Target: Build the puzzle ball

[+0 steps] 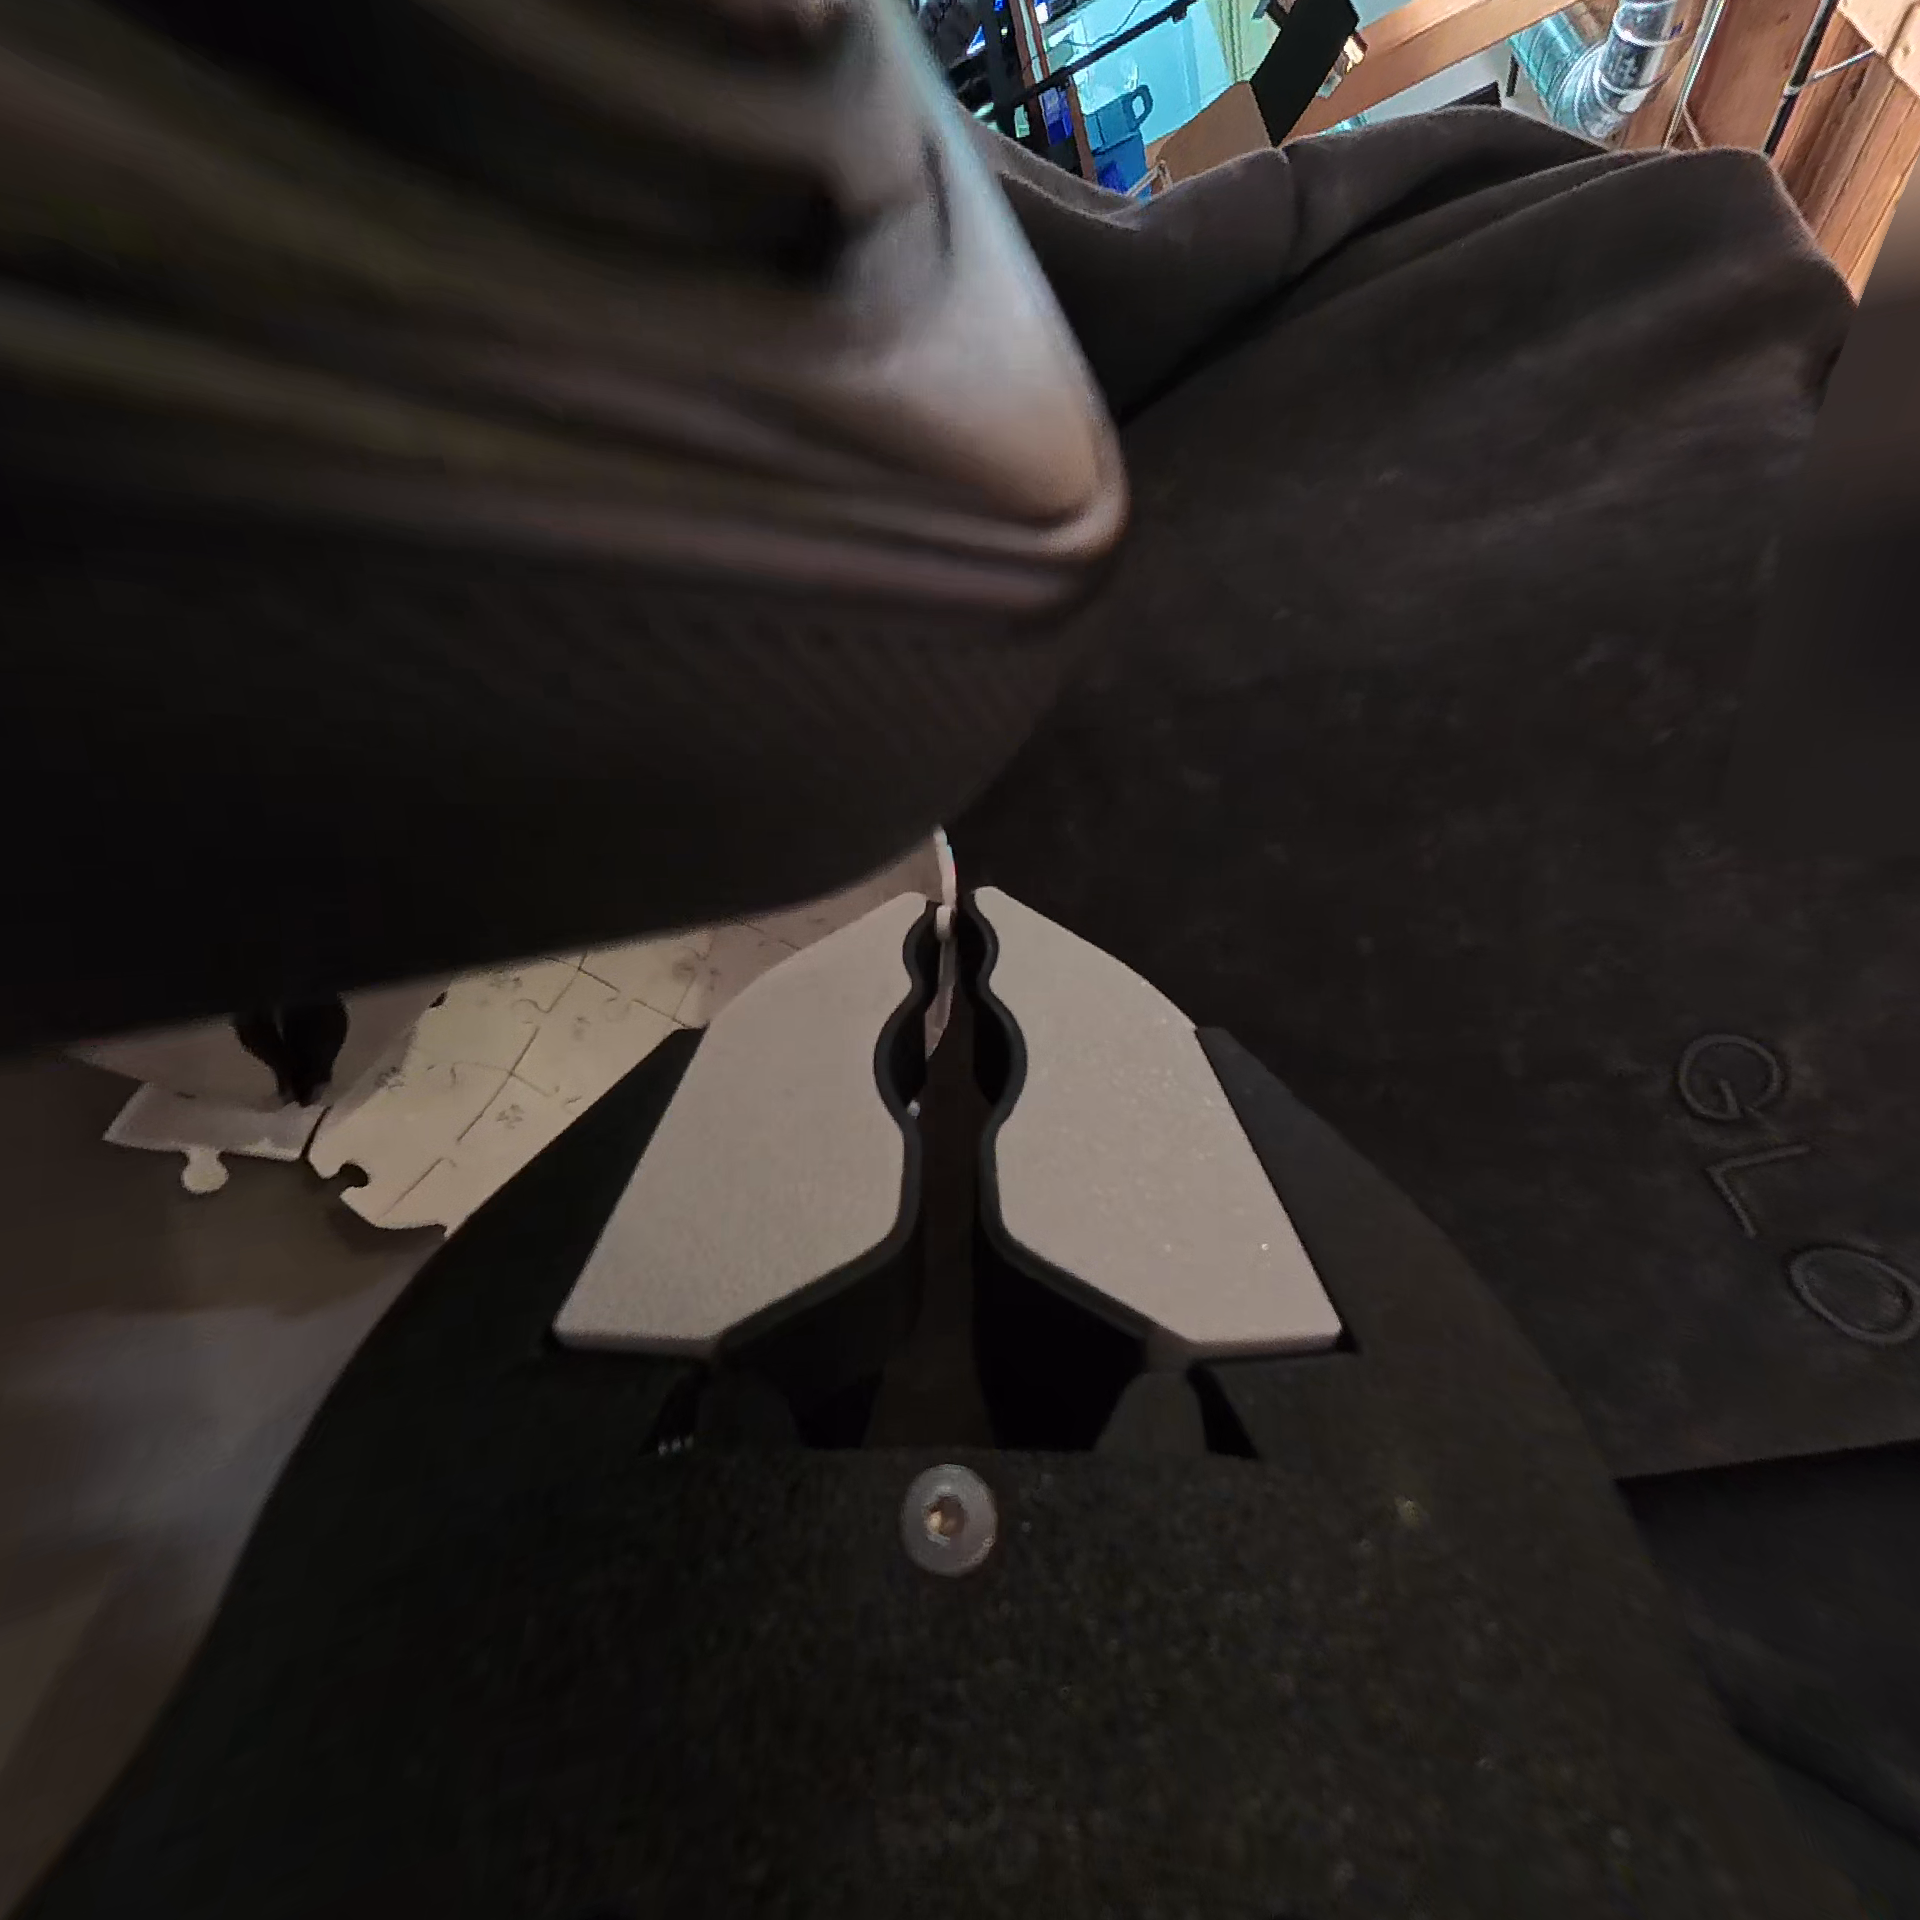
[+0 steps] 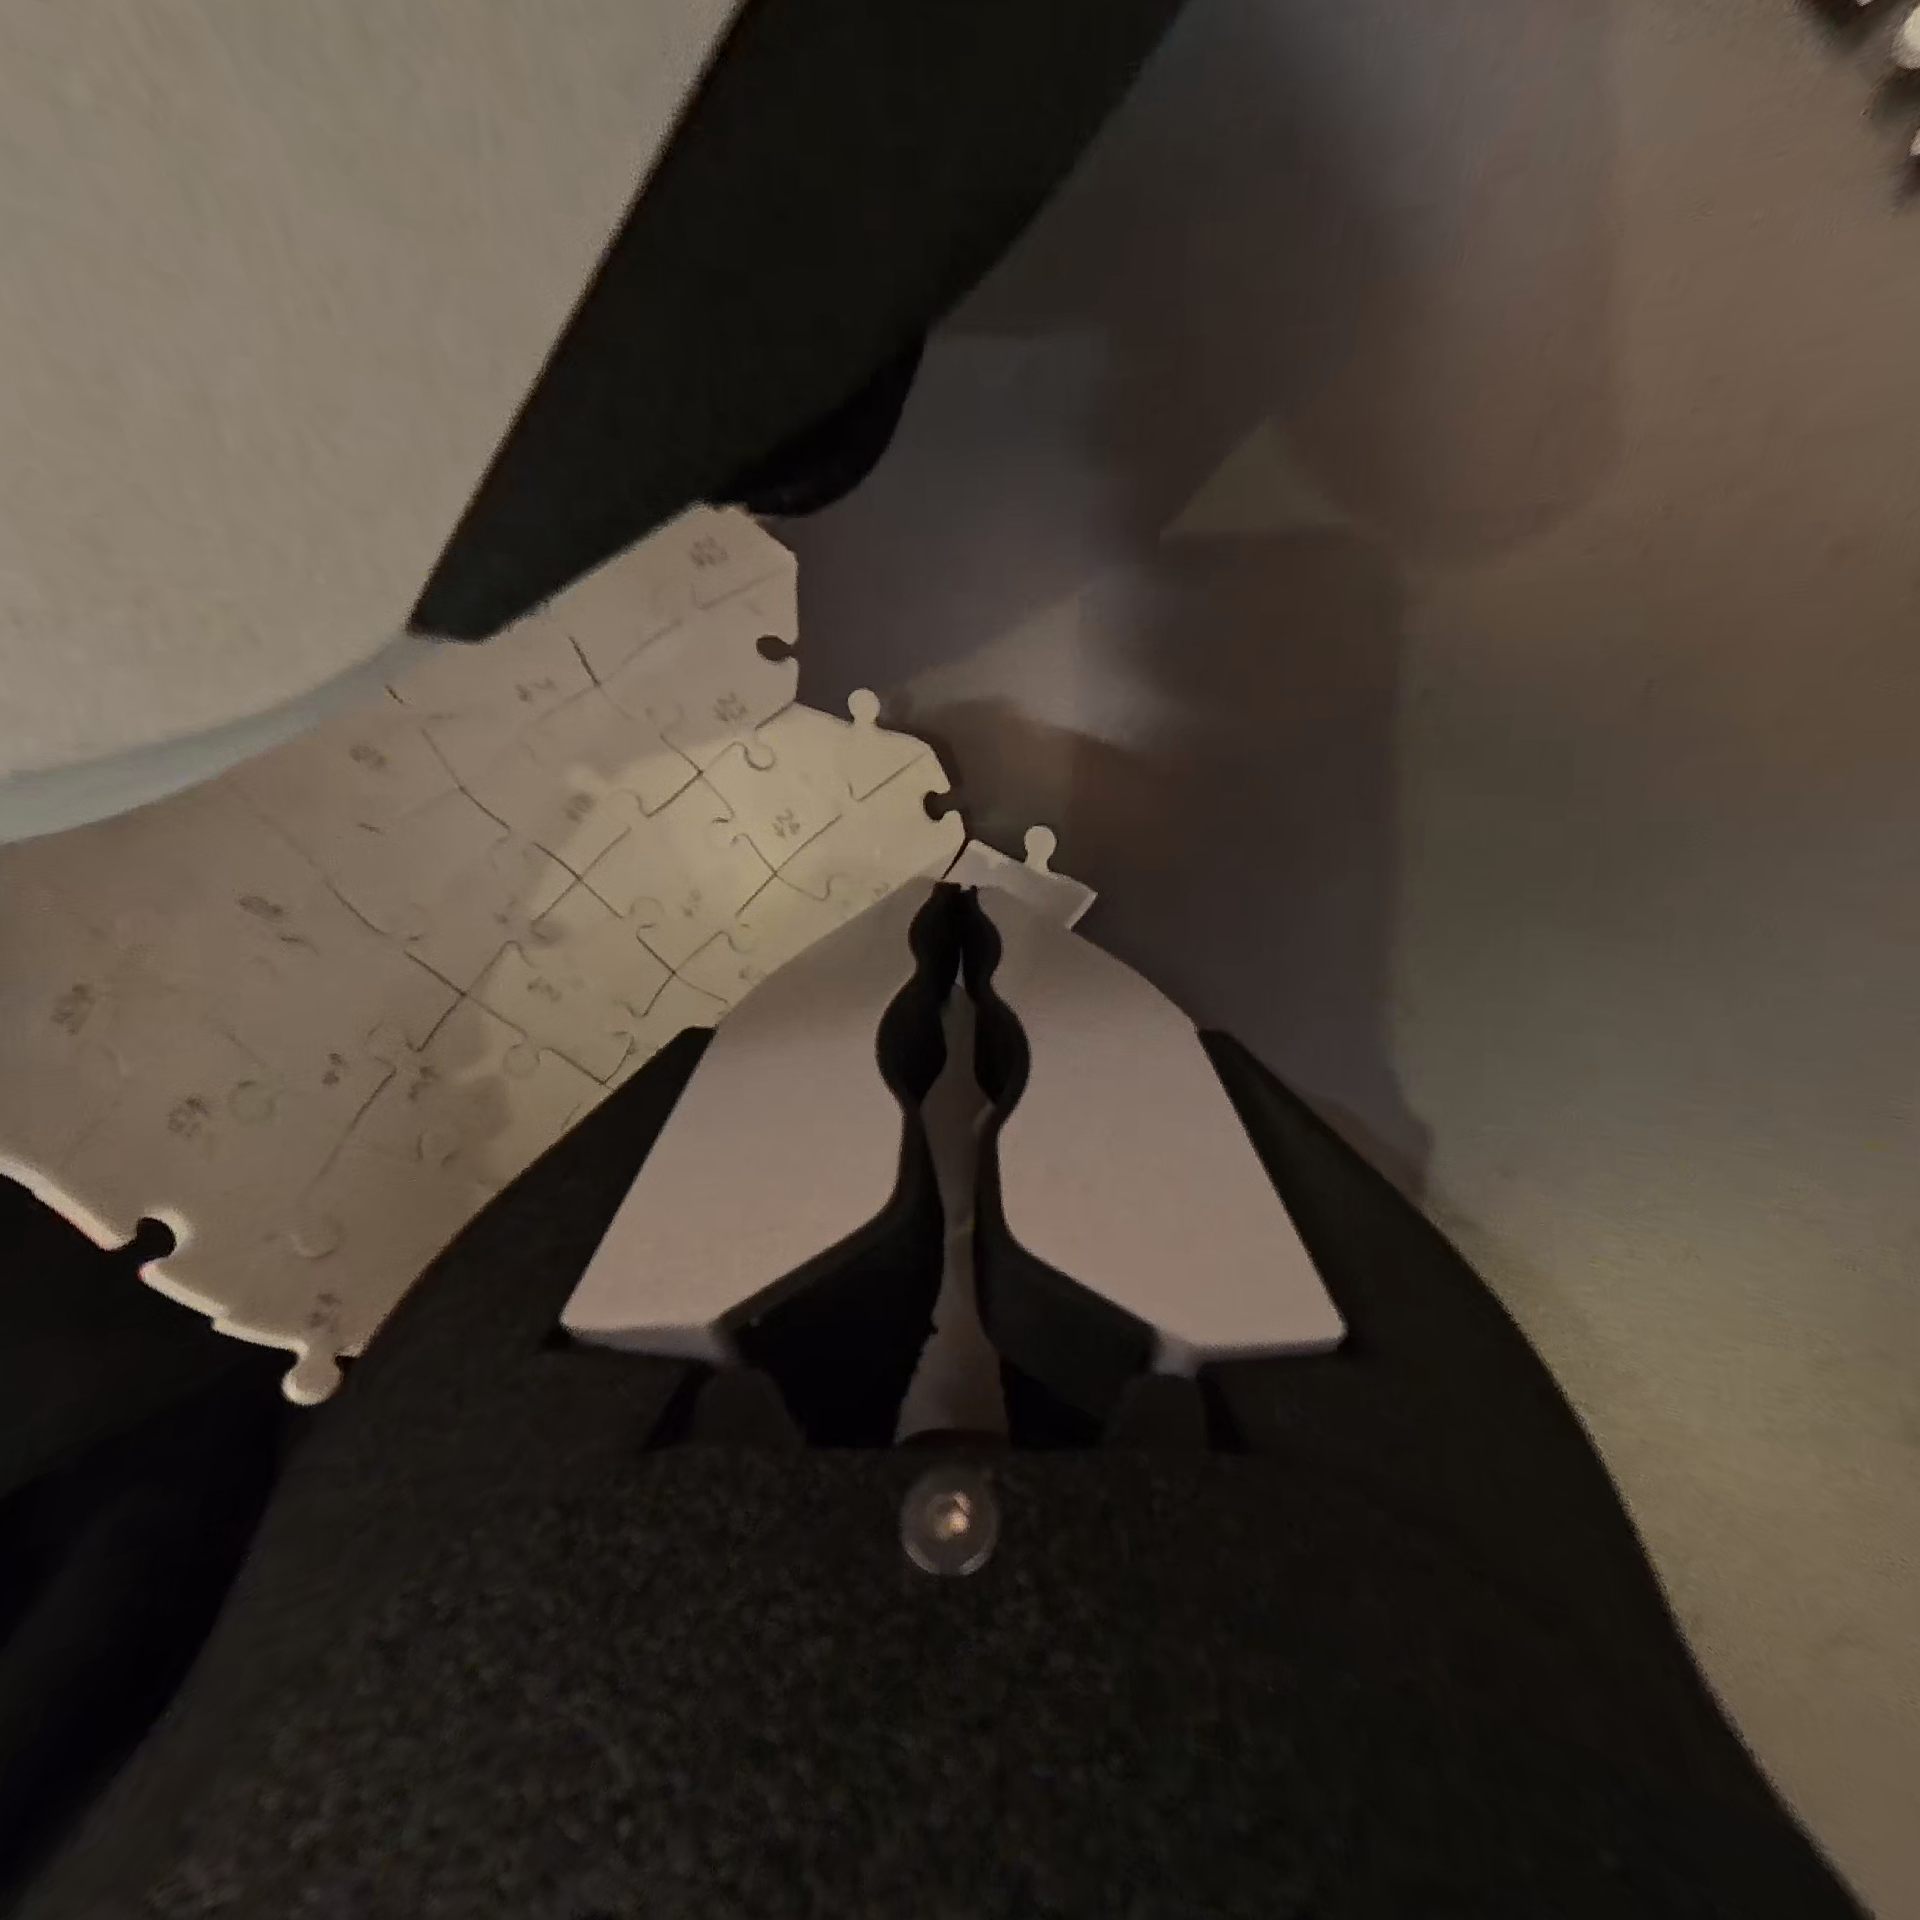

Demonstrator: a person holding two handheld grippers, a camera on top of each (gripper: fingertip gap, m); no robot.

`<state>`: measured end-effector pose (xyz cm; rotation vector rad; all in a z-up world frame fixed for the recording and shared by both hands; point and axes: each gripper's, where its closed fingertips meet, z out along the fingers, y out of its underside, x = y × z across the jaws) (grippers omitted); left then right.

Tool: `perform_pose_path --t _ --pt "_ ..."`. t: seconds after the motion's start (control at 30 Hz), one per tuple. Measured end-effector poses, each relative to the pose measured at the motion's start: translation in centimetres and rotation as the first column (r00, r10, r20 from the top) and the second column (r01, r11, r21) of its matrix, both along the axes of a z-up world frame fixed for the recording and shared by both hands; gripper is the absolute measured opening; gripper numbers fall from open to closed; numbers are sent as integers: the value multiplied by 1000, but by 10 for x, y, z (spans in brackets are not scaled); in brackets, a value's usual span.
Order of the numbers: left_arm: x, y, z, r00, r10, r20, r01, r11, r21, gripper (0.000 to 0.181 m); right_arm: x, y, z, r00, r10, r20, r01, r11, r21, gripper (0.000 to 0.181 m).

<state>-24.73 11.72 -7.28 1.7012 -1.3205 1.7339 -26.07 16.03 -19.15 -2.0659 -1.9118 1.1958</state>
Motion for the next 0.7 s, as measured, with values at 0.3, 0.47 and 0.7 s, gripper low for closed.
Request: perform_pose_path --t 0.3,0.47,0.7 --pt "-2 -2 -1 1000 16 -12 -15 1000 13 3 41 54 31 954 -257 -153 266 963 42 13" --pt "-4 -4 -1 1000 11 -10 -10 1000 22 2 50 35 14 971 -192 -141 215 963 165 22" --pt "-3 -6 -1 1000 0 -11 0 999 41 2 39 40 6 977 -146 -156 192 920 341 36"
